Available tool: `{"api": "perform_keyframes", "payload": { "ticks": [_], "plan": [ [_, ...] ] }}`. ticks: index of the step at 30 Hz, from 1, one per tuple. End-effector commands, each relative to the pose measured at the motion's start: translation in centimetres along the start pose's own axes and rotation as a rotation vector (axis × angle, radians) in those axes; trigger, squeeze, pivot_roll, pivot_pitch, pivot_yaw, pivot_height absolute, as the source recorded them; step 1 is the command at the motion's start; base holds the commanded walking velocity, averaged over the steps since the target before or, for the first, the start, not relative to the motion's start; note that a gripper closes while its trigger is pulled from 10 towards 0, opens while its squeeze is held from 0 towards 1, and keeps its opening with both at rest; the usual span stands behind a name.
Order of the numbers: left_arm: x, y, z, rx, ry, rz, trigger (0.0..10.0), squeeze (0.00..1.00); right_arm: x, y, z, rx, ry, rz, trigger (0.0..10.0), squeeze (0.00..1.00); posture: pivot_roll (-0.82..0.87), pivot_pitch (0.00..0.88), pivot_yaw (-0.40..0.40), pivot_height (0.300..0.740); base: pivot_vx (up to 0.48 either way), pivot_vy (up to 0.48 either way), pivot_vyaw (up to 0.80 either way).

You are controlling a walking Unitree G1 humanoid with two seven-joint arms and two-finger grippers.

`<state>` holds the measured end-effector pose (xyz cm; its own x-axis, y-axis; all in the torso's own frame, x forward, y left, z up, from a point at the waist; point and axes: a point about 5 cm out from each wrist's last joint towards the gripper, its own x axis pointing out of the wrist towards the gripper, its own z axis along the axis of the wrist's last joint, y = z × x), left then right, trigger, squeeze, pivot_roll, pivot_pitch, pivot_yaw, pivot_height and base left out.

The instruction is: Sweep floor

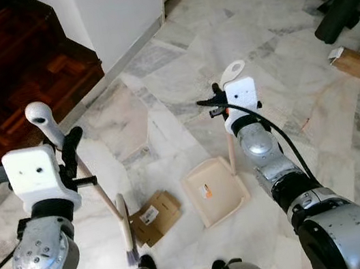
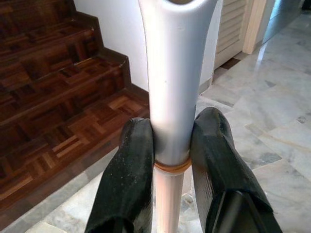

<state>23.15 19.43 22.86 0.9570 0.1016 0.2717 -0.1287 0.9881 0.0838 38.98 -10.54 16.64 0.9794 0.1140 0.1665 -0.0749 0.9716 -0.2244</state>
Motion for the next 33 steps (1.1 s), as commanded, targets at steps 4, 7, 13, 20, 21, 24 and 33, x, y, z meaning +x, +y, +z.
{"api": "perform_keyframes", "payload": {
  "ticks": [4,7,13,20,21,24,33],
  "plan": [
    [-0.2,0.4,1.5,0.007,-0.045,0.014,10.0,0.0,-0.9,1.6,-1.2,0.031,0.024,0.066,10.0,0.0,0.07,0.422,-0.069,0.74,0.0,0.0,0.0],
    [-0.2,0.5,1.5,0.009,-0.04,0.013,10.0,0.0,-1.2,2.3,-1.6,0.035,0.034,0.099,10.0,0.0,0.07,0.422,-0.068,0.74,0.0,0.0,0.0],
    [0.1,1.0,2.1,0.022,-0.051,0.025,10.0,0.0,-1.6,3.3,-1.8,0.072,0.028,0.168,10.0,0.0,0.08,0.422,-0.068,0.74,0.0,0.0,0.0],
    [1.0,3.9,4.3,0.077,-0.124,0.121,10.0,0.0,-1.7,3.3,-1.9,0.173,0.042,0.167,10.0,0.0,0.08,0.42,-0.067,0.74,0.0,0.0,0.0],
    [1.1,4.3,4.7,0.092,-0.137,0.128,10.0,0.0,-1.7,3.3,-1.9,0.172,0.044,0.172,10.0,0.0,0.09,0.42,-0.067,0.74,0.0,0.0,0.0],
    [1.2,4.8,5.3,0.122,-0.143,0.13,10.0,0.0,-1.7,3.4,-2.0,0.177,0.047,0.179,10.0,0.0,0.09,0.418,-0.066,0.74,0.0,0.0,0.0],
    [-3.4,4.0,-0.7,0.155,0.324,-0.066,10.0,0.0,-1.6,4.0,-1.7,0.189,0.04,0.206,10.0,0.0,0.11,0.411,-0.057,0.74,0.0,0.0,0.0]
  ]
}}
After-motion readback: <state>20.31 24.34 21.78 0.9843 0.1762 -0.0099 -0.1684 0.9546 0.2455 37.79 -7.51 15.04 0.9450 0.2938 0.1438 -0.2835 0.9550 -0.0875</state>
